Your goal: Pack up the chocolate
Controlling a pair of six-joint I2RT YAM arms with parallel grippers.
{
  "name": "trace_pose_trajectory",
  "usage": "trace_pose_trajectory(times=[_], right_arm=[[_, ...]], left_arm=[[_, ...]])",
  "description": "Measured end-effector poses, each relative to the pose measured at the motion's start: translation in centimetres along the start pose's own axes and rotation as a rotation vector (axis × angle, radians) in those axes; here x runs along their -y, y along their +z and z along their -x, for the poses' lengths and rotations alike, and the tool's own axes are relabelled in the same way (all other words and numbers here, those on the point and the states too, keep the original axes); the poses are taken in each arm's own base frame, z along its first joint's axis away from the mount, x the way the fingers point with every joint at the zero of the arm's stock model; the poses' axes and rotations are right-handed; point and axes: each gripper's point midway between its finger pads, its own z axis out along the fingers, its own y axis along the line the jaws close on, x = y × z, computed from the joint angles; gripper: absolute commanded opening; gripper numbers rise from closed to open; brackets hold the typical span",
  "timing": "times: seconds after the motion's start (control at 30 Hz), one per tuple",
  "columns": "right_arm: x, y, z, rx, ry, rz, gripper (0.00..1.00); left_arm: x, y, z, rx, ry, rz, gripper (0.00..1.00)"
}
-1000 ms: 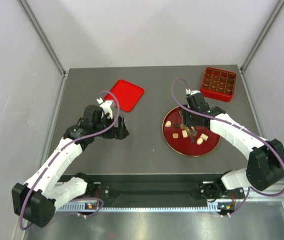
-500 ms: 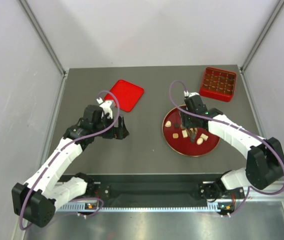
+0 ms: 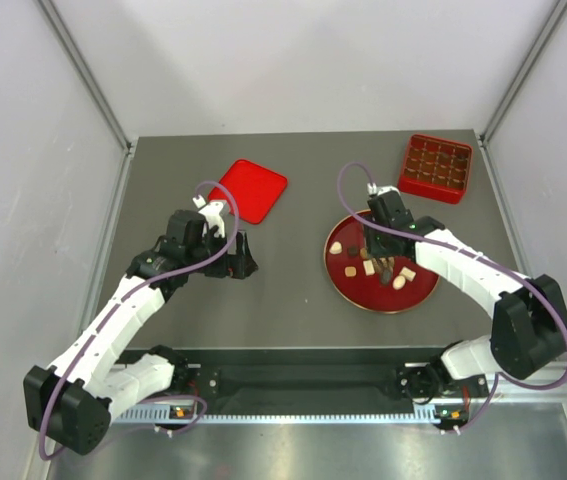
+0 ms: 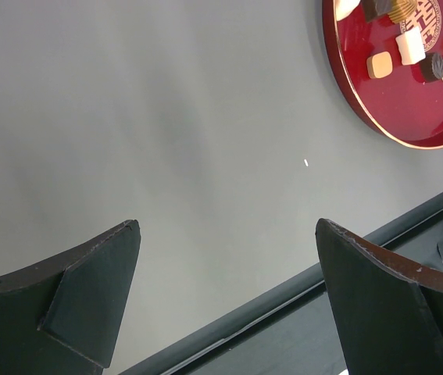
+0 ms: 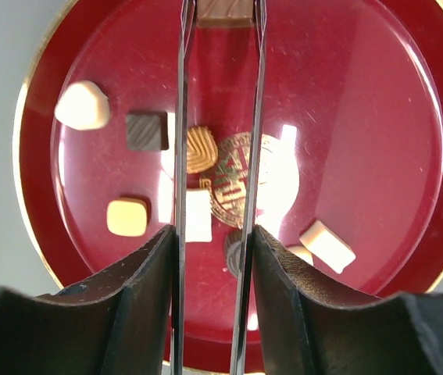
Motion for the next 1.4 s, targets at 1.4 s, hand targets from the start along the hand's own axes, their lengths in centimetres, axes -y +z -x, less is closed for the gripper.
trace_pose_trajectory(times=[1.4], right_arm=[[8.4, -5.2, 11.2, 0.12, 0.191, -0.141, 0.39]], left_arm=[[0.1, 0.0, 0.0, -0.002, 0.001, -0.005, 0.99]])
